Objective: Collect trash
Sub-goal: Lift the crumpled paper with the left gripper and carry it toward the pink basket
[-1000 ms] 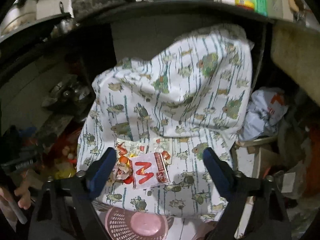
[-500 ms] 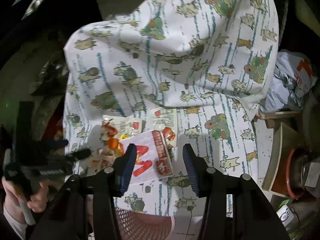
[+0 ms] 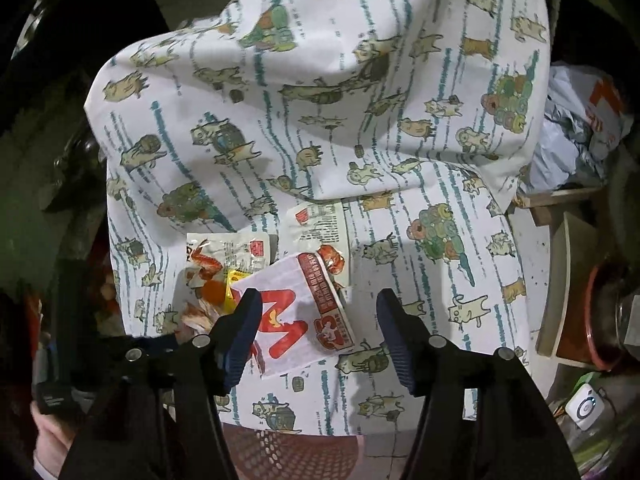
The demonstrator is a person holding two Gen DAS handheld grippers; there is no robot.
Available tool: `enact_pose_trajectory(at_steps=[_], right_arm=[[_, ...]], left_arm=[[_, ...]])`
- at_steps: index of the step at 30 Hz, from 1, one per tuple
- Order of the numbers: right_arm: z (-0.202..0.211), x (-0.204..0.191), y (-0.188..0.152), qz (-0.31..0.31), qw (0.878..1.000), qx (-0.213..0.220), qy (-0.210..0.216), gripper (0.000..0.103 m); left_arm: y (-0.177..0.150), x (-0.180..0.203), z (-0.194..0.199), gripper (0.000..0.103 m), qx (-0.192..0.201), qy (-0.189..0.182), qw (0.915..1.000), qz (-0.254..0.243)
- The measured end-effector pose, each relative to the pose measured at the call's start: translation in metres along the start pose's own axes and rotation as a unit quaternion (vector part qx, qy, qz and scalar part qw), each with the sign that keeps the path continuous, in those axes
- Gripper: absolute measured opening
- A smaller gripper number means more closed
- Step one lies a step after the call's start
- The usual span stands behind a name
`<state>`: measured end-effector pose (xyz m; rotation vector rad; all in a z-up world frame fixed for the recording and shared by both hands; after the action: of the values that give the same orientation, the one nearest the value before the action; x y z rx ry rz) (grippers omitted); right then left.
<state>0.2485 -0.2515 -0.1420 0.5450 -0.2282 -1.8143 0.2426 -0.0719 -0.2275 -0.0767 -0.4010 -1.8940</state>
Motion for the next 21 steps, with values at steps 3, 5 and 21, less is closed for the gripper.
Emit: enact_pose_trajectory(at_steps=[3, 5, 21], right_arm=[[0.0, -0.011, -0.005, 0.003, 1.0, -0.004, 0.01, 0.062], [-0.002, -0.017, -0.009, -0.001, 1.0, -0.011, 0.019, 0.062], [-0.101, -0.104, -0.096, 0.029, 0.984, -0.176, 0.024, 0.05]], left_arm=[[0.005, -0.004, 0.022, 0.02, 0.029, 0.001, 0.9996, 0.001], [0.004, -0.011, 0.04, 0.019, 0.051, 0.004, 0.9987, 0.005], [-0.007, -0.084, 0.109, 0.019, 0.144, 0.171, 0.9744, 0.025]])
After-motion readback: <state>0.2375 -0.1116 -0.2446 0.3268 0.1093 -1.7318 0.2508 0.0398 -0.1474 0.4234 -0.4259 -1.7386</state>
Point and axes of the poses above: each gripper's, at about its wrist camera, not at the fingertips, and z roughly against the way its jaws point, x to its right, y to its top, the point moved 7 cm from there along -z, roughly the way its jaws point, and after that the axes turned 11 degrees about -z, right-handed, at the moved point
